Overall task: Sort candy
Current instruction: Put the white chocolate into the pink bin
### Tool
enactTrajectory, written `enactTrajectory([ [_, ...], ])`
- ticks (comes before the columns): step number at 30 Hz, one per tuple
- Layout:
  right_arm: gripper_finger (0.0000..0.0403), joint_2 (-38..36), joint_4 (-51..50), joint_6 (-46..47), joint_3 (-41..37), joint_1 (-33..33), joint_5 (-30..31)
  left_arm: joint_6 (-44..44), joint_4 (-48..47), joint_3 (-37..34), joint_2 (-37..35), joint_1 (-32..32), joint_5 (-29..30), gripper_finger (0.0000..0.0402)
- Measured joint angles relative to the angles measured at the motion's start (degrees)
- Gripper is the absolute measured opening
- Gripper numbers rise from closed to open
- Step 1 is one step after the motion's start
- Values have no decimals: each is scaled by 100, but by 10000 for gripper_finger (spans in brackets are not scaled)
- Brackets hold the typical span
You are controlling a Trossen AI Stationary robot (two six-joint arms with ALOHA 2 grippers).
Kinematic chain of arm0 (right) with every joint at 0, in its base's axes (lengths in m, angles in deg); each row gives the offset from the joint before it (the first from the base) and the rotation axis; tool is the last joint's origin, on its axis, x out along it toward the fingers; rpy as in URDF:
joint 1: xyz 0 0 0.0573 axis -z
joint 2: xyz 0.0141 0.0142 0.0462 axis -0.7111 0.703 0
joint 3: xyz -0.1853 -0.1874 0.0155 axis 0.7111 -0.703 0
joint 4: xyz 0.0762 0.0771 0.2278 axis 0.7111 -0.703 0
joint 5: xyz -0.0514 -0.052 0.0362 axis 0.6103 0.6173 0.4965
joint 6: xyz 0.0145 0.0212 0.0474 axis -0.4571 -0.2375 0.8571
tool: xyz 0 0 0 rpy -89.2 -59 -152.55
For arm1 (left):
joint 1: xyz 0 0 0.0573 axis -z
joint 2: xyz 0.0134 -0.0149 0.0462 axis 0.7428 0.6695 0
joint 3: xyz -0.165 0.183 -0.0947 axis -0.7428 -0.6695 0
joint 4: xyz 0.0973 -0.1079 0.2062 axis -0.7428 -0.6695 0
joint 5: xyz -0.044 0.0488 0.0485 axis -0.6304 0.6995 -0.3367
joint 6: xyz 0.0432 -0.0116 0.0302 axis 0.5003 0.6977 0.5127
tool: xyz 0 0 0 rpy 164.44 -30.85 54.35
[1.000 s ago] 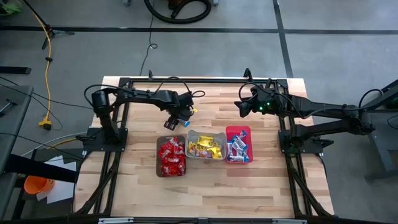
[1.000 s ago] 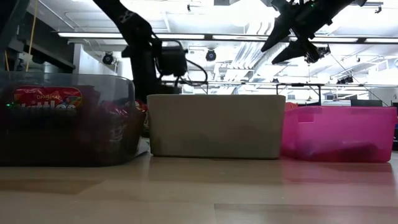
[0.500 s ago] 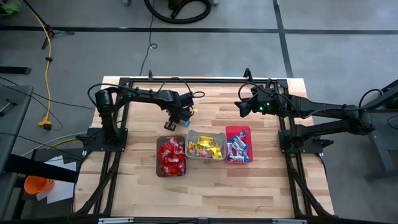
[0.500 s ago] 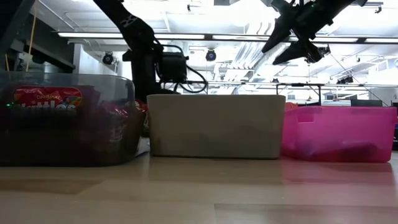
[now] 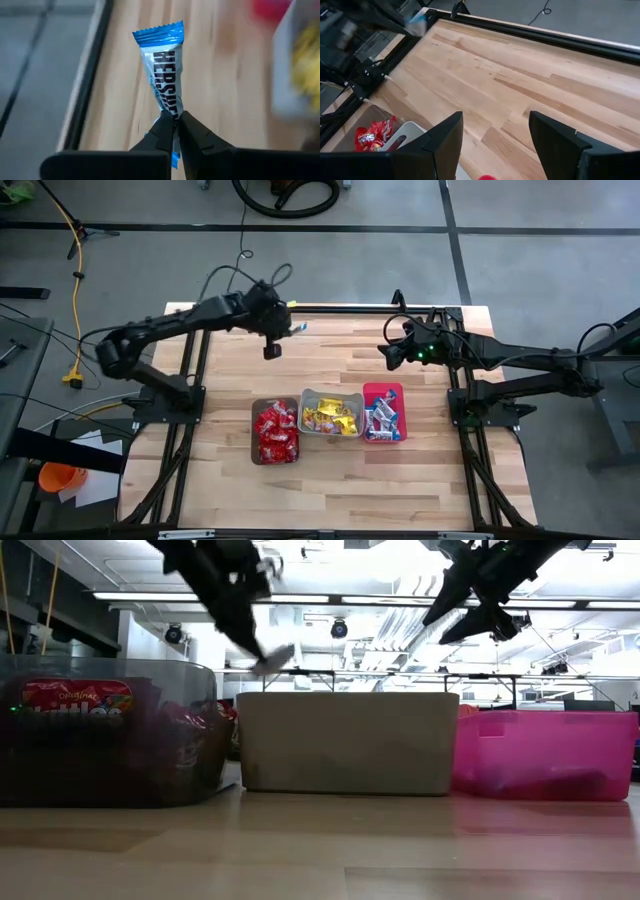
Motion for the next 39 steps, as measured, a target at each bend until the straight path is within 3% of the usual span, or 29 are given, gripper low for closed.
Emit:
enactTrajectory([
  [4, 222, -89, 80, -219, 0, 0, -7, -474, 677, 5, -296, 474, -84, 1],
  [8, 222, -250, 288, -441, 0, 1, 77, -846, 1381, 8, -87, 1235, -69, 1],
  [14, 222, -607, 765, -714, 0, 2, 265, -930, 2848, 10, 957, 2292, -65, 0],
  [20, 222, -954, 874, -773, 0, 2, 488, -1582, 4698, 339, 2240, 2777, -49, 0],
  [29, 222, -1049, 859, -678, 1, 2, 541, -1728, 4737, 1981, 3803, 3053, -186, 2],
  [34, 222, -1046, 875, -544, 2, 2, 536, -1739, 4542, 2443, 4130, 3149, -168, 6],
  [39, 222, -1046, 876, -544, 2, 2, 453, -1712, 4558, 2484, 4140, 3210, 481, 13],
])
